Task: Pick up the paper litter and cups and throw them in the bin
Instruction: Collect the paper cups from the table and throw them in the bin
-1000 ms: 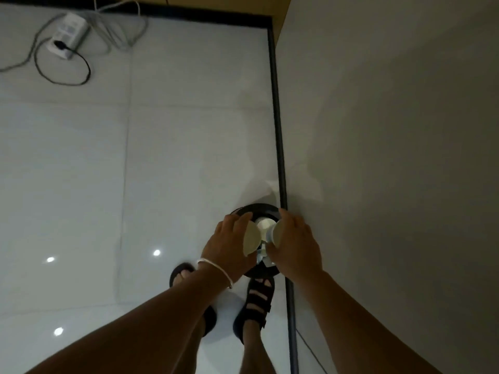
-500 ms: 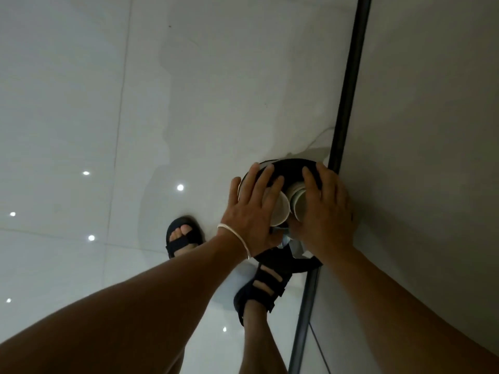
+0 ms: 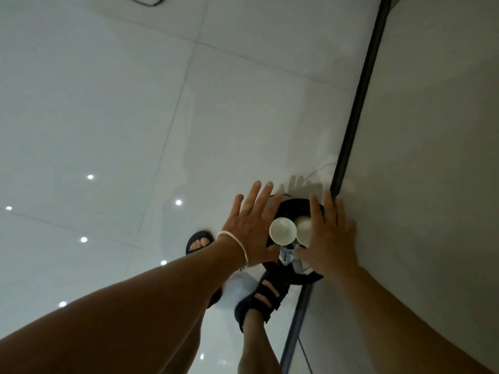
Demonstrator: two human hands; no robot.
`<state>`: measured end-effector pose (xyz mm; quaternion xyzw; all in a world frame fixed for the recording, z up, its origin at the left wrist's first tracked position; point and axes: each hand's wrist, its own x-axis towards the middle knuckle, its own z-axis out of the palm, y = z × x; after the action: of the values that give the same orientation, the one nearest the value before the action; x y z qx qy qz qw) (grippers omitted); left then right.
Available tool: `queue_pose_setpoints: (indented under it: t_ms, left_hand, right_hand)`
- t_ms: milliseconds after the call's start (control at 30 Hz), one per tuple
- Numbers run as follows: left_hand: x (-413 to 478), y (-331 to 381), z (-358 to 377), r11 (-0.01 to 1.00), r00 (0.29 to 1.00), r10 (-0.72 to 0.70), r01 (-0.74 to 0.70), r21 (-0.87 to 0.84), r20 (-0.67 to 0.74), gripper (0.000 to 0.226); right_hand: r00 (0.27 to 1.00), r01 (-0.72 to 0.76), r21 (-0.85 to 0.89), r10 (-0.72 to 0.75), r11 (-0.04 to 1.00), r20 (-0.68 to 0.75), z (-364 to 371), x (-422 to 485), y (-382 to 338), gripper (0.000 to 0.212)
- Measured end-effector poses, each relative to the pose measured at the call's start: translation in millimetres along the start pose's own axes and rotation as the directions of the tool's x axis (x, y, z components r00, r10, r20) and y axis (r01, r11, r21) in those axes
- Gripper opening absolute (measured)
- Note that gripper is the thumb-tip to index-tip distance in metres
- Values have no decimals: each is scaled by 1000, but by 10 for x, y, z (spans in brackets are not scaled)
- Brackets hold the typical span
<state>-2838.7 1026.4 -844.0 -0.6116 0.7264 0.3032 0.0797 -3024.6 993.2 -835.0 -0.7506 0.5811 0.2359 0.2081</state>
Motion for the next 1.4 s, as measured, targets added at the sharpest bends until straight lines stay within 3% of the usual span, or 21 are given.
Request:
queue_pose_setpoints:
  t_ms: [133,367,567,700,1000,1400]
  left_hand:
    - [-448,-201,-941,994,995,-85,87,63,-47,111]
    - [-1526,-477,-2336,967,943,-239,253,31,-229,97]
    - [-2844,-556,-2936,871,793,-489,465,-159,-362,96]
    - [-3854,-638,-2964,783,675,-619,574,-240,-401,94]
    - [-6633,-1110,-2251,414,255,-900,752,-513,-353,92]
    - [-10375,-1396,-854,-20,-220,-949,758,-652,-227,88]
  right_hand:
    - [999,49,33,-48,998,-16,-870,-317,-427,121]
    - [984,168,58,-164,984,-66,-2291,-906,-1404,103]
    - [939,340,-10,-340,940,-57,-2987,-1669,-2170,102]
    - [875,477,-94,-482,874,-37,-3178,-2252,-2840,102]
    - [573,802,-252,-816,541,72,-2798,-3888,-4968,99]
    - [146,923,-385,-943,20,300,-1166,-6618,-7675,90]
